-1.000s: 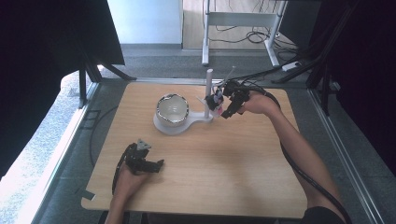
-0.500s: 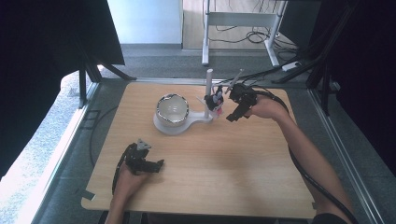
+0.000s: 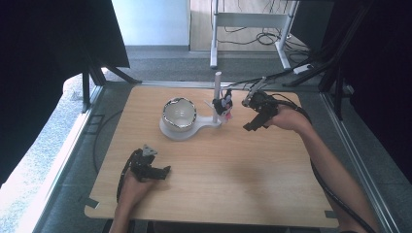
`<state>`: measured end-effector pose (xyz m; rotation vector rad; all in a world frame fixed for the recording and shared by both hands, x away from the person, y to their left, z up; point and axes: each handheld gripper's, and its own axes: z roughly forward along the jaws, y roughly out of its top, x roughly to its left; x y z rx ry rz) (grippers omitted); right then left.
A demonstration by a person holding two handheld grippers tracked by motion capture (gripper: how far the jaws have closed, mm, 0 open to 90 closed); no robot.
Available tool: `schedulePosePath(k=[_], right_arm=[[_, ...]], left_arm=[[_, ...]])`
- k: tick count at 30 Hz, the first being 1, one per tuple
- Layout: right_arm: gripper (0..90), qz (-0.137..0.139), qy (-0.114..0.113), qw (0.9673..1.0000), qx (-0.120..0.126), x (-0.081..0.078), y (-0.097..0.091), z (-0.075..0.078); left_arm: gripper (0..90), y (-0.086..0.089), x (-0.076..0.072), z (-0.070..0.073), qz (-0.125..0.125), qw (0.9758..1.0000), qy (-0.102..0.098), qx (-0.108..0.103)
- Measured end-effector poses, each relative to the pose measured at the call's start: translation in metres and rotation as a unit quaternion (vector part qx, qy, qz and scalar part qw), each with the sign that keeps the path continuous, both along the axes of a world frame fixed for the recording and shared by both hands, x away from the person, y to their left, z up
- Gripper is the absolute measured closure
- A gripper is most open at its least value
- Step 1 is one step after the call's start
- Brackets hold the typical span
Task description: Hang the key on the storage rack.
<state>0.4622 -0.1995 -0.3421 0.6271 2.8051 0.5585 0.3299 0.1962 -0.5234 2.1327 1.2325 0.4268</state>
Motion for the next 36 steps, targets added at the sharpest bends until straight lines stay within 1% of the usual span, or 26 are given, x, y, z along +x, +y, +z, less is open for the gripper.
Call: schedulePosePath(k=[5,12,16,21,26,28,32,33,36], right_arm=[[11.6,-0.005,0.0,1.0,0.008,-0.009,-0.009,-0.002],[11.2,-0.003,-0.003,0.9997,0.022,-0.022,-0.022,-0.007],[7.4,0.0,-0.008,0.9995,0.031,-0.03,-0.027,-0.011],[1.4,-0.002,-0.015,0.9993,0.033,-0.04,-0.032,-0.018],[0.3,-0.007,-0.022,0.999,0.039,-0.049,-0.039,-0.024],[0.2,-0.011,-0.022,0.9989,0.04,-0.052,-0.041,-0.026],[0.3,-0.018,-0.032,0.9987,0.036,-0.059,-0.046,-0.03],[0.3,-0.021,-0.037,0.9987,0.029,-0.061,-0.048,-0.032],[0.3,-0.024,-0.043,0.9985,0.024,-0.066,-0.052,-0.037]], left_arm=[[0.0,0.0,0.0,0.0,0.0,1.0,0.0,0.0],[0.0,0.0,0.0,0.0,0.0,1.0,0.0,0.0],[0.0,0.0,0.0,0.0,0.0,1.0,0.0,0.0],[0.0,0.0,0.0,0.0,0.0,1.0,0.0,0.0],[0.0,0.0,0.0,0.0,0.0,1.0,0.0,0.0],[0.0,0.0,0.0,0.0,0.0,1.0,0.0,0.0],[0.0,0.0,0.0,0.0,0.0,1.0,0.0,0.0],[0.0,0.0,0.0,0.0,0.0,1.0,0.0,0.0],[0.0,0.0,0.0,0.0,0.0,1.0,0.0,0.0]])
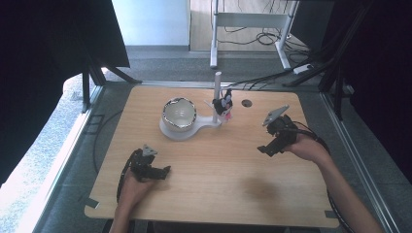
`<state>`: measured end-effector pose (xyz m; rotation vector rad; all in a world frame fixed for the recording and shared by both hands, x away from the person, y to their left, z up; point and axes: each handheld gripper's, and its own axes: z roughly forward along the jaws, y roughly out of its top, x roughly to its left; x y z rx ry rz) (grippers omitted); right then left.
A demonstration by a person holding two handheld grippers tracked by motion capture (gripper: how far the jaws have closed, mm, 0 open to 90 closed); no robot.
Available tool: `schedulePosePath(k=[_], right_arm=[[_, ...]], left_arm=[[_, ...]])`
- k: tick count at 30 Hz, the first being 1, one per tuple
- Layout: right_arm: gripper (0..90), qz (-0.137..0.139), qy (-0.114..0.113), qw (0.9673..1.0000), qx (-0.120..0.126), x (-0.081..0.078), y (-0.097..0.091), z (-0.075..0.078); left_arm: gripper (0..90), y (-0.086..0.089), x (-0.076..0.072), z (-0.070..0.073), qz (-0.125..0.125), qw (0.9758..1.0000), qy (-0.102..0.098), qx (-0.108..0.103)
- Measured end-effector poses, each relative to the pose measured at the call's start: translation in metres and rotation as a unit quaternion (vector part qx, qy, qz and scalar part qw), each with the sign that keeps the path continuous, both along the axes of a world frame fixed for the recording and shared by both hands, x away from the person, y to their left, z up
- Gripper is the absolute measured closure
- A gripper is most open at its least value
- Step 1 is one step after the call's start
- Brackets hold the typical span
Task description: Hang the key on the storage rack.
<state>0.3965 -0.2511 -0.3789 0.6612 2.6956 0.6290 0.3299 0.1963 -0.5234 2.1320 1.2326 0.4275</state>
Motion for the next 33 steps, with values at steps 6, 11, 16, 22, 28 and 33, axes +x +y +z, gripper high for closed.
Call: schedulePosePath(k=[6,11,16,22,28,33], right_arm=[[0.7,-0.014,-0.012,0.9998,-0.012,-0.011,-0.007,-0.012],[0.8,-0.021,-0.016,0.9996,-0.009,-0.02,-0.013,-0.024],[1.4,-0.032,-0.017,0.9993,0.005,-0.03,-0.021,-0.04],[1.4,-0.05,-0.018,0.9985,0.014,-0.04,-0.033,-0.059],[1.2,-0.069,-0.019,0.9967,0.037,-0.049,-0.04,-0.079],[0.9,-0.092,-0.028,0.9938,0.056,-0.057,-0.041,-0.103]], left_arm=[[0.0,0.0,0.0,0.0,0.001,1.0,0.001,-0.001],[0.0,0.0,0.0,0.0,0.001,1.0,0.001,-0.001],[0.0,0.0,0.0,0.0,0.0,1.0,0.001,0.001],[0.0,0.0,0.0,0.0,0.0,1.0,0.001,0.0],[0.0,0.0,0.0,0.0,0.001,1.0,0.001,0.0],[0.0,0.0,0.0,0.0,0.001,1.0,0.001,0.0]])
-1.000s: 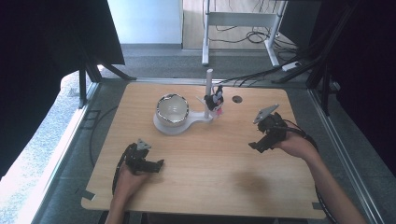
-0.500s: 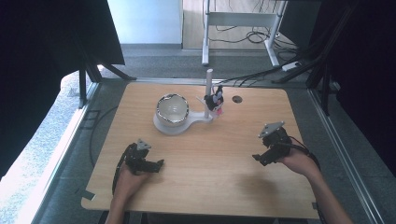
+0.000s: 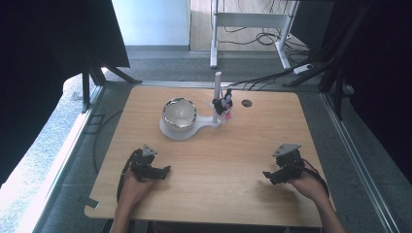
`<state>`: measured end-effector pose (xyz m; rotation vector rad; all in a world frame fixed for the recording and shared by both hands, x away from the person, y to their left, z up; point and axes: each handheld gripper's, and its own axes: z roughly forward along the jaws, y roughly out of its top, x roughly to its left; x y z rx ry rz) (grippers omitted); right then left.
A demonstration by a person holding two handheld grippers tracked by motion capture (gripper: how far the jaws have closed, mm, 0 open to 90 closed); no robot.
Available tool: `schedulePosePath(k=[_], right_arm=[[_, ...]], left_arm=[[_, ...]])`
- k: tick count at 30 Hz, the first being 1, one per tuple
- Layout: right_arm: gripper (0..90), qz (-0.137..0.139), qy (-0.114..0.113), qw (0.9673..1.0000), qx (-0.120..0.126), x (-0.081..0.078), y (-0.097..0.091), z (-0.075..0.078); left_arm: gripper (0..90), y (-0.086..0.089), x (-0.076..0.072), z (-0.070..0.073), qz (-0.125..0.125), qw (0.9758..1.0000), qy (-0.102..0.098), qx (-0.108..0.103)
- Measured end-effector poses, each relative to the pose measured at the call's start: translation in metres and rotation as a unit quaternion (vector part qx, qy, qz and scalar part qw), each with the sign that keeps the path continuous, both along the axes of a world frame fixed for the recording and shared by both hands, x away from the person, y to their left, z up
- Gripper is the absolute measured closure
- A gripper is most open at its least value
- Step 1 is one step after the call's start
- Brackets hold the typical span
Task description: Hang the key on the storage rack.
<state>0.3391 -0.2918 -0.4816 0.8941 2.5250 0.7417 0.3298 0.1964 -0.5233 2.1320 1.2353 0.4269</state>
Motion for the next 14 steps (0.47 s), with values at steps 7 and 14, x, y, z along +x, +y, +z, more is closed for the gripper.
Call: schedulePosePath(k=[7,14], right_arm=[[0.0,-0.03,0.004,0.9983,0.05,-0.005,-0.004,-0.03],[0.0,-0.058,0.007,0.9927,0.106,-0.007,-0.01,-0.039]], left_arm=[[0.0,0.0,0.0,0.0,0.0,1.0,0.0,0.0],[0.0,0.0,0.0,0.0,0.002,1.0,0.0,0.0]])
